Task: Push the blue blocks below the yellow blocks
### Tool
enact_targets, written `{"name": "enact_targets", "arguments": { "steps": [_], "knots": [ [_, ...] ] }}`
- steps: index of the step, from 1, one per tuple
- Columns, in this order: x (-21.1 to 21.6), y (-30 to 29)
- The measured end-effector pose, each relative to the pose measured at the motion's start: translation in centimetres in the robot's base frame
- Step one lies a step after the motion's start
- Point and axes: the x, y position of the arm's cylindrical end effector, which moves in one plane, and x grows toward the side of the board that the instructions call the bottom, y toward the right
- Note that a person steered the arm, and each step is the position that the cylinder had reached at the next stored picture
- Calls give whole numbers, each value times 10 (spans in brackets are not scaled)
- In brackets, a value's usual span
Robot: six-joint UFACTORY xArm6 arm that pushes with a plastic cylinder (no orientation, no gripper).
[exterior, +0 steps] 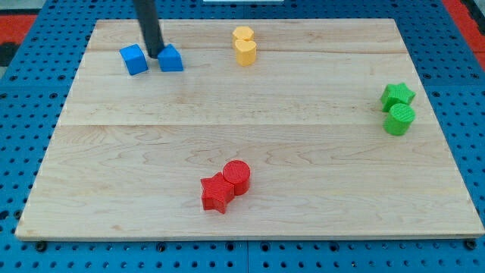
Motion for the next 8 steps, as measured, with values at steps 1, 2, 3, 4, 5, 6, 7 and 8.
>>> {"name": "enact_targets", "arguments": {
  "steps": [1,2,3,4,5,6,7,8],
  "knots": [
    [-3,14],
    [-11,-24],
    [36,59],
    [61,110],
    [86,24],
    [19,-117],
    [-1,-172],
    [-30,-150]
  ]
}}
